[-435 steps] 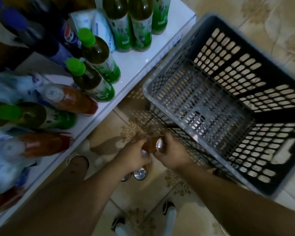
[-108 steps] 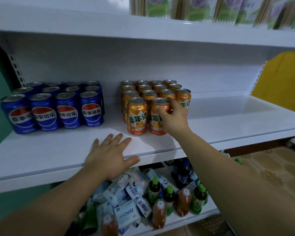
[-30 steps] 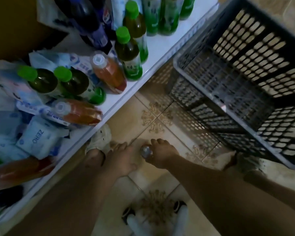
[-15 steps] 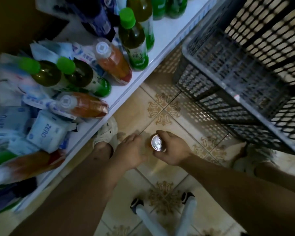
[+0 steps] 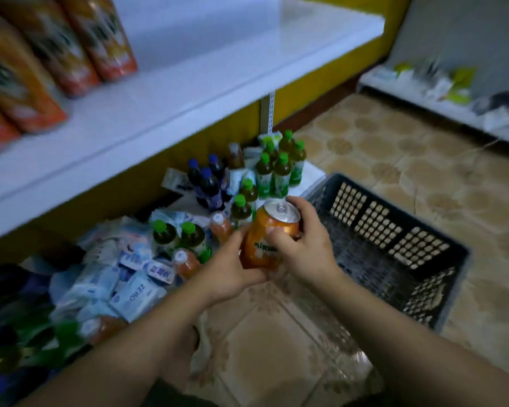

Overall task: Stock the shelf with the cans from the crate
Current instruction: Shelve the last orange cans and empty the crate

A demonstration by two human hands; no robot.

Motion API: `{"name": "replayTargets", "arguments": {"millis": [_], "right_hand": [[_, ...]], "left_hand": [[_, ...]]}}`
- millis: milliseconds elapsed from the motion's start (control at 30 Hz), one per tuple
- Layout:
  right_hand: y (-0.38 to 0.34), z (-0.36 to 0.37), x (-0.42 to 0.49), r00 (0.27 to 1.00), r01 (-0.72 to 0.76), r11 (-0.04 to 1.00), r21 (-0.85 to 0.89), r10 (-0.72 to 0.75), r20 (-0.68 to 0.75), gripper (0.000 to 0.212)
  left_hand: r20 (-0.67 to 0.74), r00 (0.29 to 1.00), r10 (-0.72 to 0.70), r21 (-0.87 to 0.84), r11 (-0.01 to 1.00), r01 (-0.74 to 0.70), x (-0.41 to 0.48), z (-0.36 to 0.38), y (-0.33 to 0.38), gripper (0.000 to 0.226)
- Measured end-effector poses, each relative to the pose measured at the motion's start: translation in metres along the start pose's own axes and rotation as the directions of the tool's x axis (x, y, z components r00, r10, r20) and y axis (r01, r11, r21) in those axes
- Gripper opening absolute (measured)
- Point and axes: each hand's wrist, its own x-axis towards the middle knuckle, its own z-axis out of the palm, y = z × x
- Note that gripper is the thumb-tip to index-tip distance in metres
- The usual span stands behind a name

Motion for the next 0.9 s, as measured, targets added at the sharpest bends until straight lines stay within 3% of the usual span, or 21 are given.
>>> {"name": "replayTargets", "arguments": {"millis": [133, 300, 400, 500, 567, 733, 800, 900], "right_hand": [[-0.082, -0.001, 0.007, 0.992, 0.129, 0.992, -0.015, -0.129, -0.010, 0.032], [-0.174, 0.017, 0.015, 0.964, 0.266, 0.963, -0.050, -0.266, 0.004, 0.033], [-0.214, 0.036, 0.021, 0.949, 0.315, 0.947, -0.071, -0.313, 0.037, 0.037], [-0.240, 0.059, 0.029, 0.940, 0.338, 0.938, -0.072, -0.334, 0.066, 0.039], [-0.252, 0.075, 0.037, 0.933, 0.356, 0.933, -0.059, -0.350, 0.089, 0.040], [-0.264, 0.111, 0.059, 0.909, 0.405, 0.909, -0.095, -0.390, 0.148, 0.044], [-0.262, 0.122, 0.068, 0.909, 0.406, 0.906, -0.119, -0.388, 0.152, 0.047], [-0.255, 0.131, 0.084, 0.920, 0.388, 0.906, -0.169, -0.368, 0.137, 0.060]], "left_hand": [[-0.117, 0.987, 0.106, -0.044, 0.993, -0.111, -0.030, -0.039, 0.067, 0.087], [-0.238, 0.949, 0.204, -0.006, 0.977, -0.212, -0.062, -0.099, 0.121, 0.084], [-0.312, 0.918, 0.247, 0.138, 0.967, -0.213, -0.080, -0.137, 0.138, 0.075], [-0.379, 0.890, 0.253, 0.361, 0.926, -0.110, -0.092, -0.173, 0.135, 0.079], [-0.430, 0.878, 0.210, 0.498, 0.866, 0.036, -0.097, -0.196, 0.127, 0.084], [-0.478, 0.874, 0.081, 0.755, 0.546, 0.363, -0.113, -0.234, 0.098, 0.076], [-0.467, 0.883, 0.033, 0.782, 0.480, 0.396, -0.118, -0.236, 0.086, 0.080], [-0.474, 0.878, 0.068, 0.811, 0.423, 0.404, -0.118, -0.229, 0.070, 0.100]]}}
